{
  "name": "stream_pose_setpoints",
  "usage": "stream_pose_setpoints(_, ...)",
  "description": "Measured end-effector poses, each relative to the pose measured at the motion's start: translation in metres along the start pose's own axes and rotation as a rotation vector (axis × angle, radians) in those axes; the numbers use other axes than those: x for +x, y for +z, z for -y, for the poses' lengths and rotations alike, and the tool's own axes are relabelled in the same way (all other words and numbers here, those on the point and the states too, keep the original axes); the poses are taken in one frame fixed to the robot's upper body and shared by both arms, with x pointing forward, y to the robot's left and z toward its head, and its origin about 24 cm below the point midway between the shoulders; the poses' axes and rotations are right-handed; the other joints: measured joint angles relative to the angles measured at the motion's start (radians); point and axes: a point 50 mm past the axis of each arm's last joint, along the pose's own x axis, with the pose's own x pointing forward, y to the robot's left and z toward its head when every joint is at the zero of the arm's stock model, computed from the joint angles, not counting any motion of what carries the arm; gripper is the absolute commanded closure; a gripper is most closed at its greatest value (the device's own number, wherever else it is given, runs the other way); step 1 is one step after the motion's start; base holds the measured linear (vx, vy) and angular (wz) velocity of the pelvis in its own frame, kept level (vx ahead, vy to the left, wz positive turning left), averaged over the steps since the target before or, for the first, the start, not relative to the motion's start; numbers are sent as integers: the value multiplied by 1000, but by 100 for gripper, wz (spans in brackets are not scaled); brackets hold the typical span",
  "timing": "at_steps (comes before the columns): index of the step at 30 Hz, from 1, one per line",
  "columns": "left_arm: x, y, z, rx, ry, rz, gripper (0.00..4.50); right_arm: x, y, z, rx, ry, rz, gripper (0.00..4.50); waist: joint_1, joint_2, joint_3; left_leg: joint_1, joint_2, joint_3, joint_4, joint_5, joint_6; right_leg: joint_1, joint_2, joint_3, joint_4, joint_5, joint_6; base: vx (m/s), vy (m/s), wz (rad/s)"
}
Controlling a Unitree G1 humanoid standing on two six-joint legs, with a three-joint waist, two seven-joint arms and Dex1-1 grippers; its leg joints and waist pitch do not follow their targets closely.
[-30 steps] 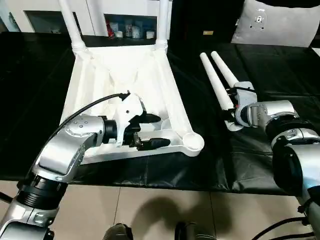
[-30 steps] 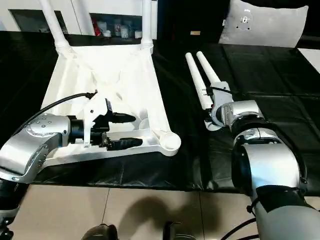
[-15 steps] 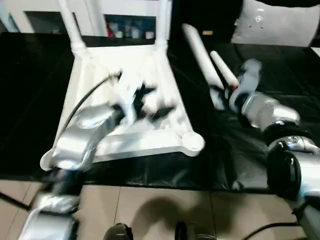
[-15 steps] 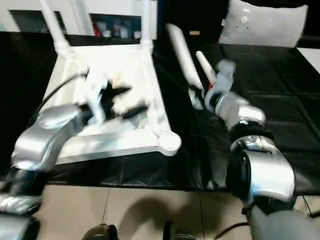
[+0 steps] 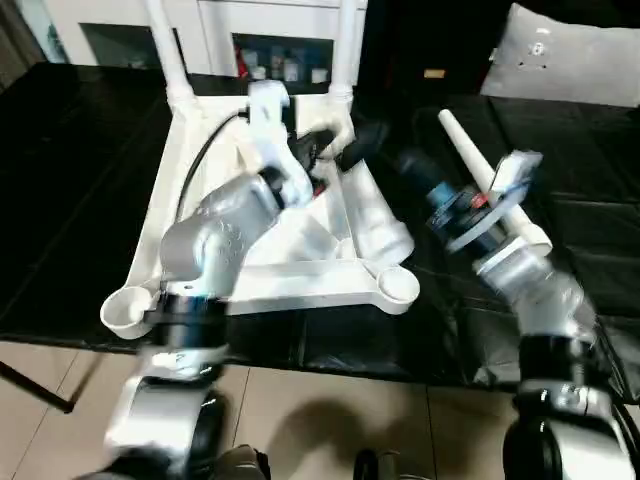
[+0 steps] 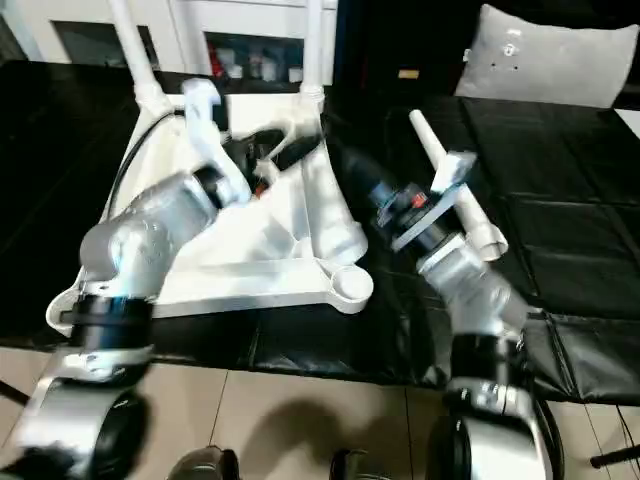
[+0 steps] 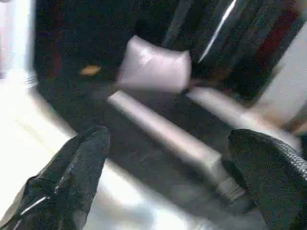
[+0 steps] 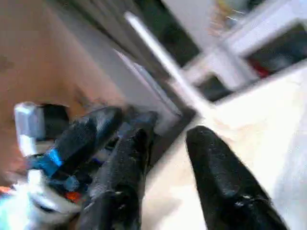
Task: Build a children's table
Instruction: Pick table leg
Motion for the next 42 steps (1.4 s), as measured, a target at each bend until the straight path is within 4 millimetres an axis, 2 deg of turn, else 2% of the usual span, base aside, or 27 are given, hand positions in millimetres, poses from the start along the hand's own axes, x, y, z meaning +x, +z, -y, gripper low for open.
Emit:
stream_pose_setpoints(3, -7, -6, -13, 34, 67, -36, 0, -3, -4, 7, -46, -109, -42, 330, 3, 0, 0, -2, 0, 0, -1, 0, 0, -2, 0, 0, 0, 0, 0, 0, 0, 0)
stream_pose_setpoints(4, -8, -6, -16, 52, 86, -40, 0, -2, -3, 8, -99, -143, -72, 301, 3, 0, 0, -2, 0, 0, -1, 0, 0, -1, 0, 0, 0, 0, 1, 0, 0, 0)
stream_pose_setpoints(9, -16, -2, -28, 153, 134, -54, 0, 3, -4, 11, -273, -236, -177, 277, 4, 0, 0, -2, 0, -1, -3, 0, 0, -1, 0, 0, -1, -1, 2, 0, 0, 0)
stream_pose_setpoints(12, -20, -4, -28, 179, 108, -65, 0, 13, 4, 5, -326, -232, -198, 252, 3, 0, 0, -2, -1, 0, -3, 0, 0, -1, 0, 0, -1, -1, 2, 0, 0, 0)
stream_pose_setpoints(15, -23, -14, -23, 216, 62, -113, 0, 28, 21, 4, -435, -338, -285, 212, 0, -1, -1, -1, -1, 0, -2, 0, -1, -1, 0, 1, 0, 0, 1, 0, 0, 0)
stream_pose_setpoints(16, -24, -18, -21, 217, 49, -127, 0, 31, 26, 4, -465, -358, -293, 212, 0, -2, -1, -1, 0, 0, -2, 0, -1, -1, 0, 0, 0, -1, 1, 0, 0, 0)
stream_pose_setpoints(18, -25, -21, -21, 229, 40, -142, 0, 34, 25, 4, -481, -378, -322, 200, 1, -3, -2, 0, 0, 0, -2, 0, -1, -1, 0, 0, 0, -1, 2, 0, 0, 0)
stream_pose_setpoints(23, -29, -22, -16, 338, -30, -181, 0, 37, 9, 13, -625, -456, -555, 160, 1, -3, -2, -1, -1, 0, -2, 0, -1, -1, 0, 1, 1, -1, 2, 0, 0, 0)
stream_pose_setpoints(24, -32, -25, -15, 354, -52, -198, 0, 36, 12, 12, -667, -438, -591, 160, 2, -3, -2, -1, -1, 0, -2, 0, -1, -1, -1, 1, 1, -1, 2, 0, 0, 0)
stream_pose_setpoints(25, -34, -28, -14, 368, -66, -212, 0, 36, 15, 10, -724, -384, -615, 131, 4, -4, -2, -2, -1, 0, -2, 0, -1, -2, -1, 1, 1, -1, 2, 0, 0, 0)
stream_pose_setpoints(28, -39, -36, -16, 404, -87, -253, 0, 37, 28, -2, -858, -224, -604, 124, 4, -5, -3, -2, -1, 0, -2, 0, -1, -2, 0, 1, 1, -1, 3, 0, 0, 0)
stream_pose_setpoints(29, -40, -36, -15, 421, -102, -260, 0, 35, 31, -6, -897, -167, -599, 119, 6, -6, -3, -2, -1, 0, -2, 0, -1, -2, 0, 1, 1, -2, 3, 0, 0, 0)
stream_pose_setpoints(30, -41, -37, -13, 443, -127, -274, 0, 29, 34, -11, -942, -82, -611, 90, 7, -8, -4, -2, -1, 0, -2, 0, -1, -1, 0, 1, 1, -2, 3, 0, 0, 0)
stream_pose_setpoints(34, -45, -38, -13, 466, -155, -303, 0, 14, 41, -21, -1029, 98, -674, 74, 3, -9, -5, -2, -1, 0, 0, 0, 0, -1, -1, 2, 2, -1, 3, 0, 0, 0)
stream_pose_setpoints(35, -44, -38, -13, 467, -160, -306, 0, 13, 40, -22, -1036, 124, -687, 46, 1, -9, -5, -1, -1, 0, 1, 0, 0, -1, -1, 2, 2, -1, 3, 0, 0, 0)
stream_pose_setpoints(38, -44, -40, -10, 467, -182, -315, 0, 5, 34, -25, -1034, 209, -764, 37, -3, -13, -8, 0, 0, 0, 1, 0, -1, 0, 0, 2, 3, -1, 3, 0, 0, 0)
stream_pose_setpoints(40, -44, -41, -10, 468, -185, -317, 0, 0, 27, -23, -1057, 238, -815, 8, -4, -14, -9, 0, 0, 0, 2, 0, -1, 0, 0, 2, 3, -1, 3, 0, 0, 0)
stream_pose_setpoints(42, -44, -41, -10, 471, -187, -321, 0, 2, 19, -22, -1093, 252, -838, 8, -7, -14, -9, 0, 0, 0, 3, 0, -1, 0, 0, 2, 3, -1, 3, 0, 0, 0)
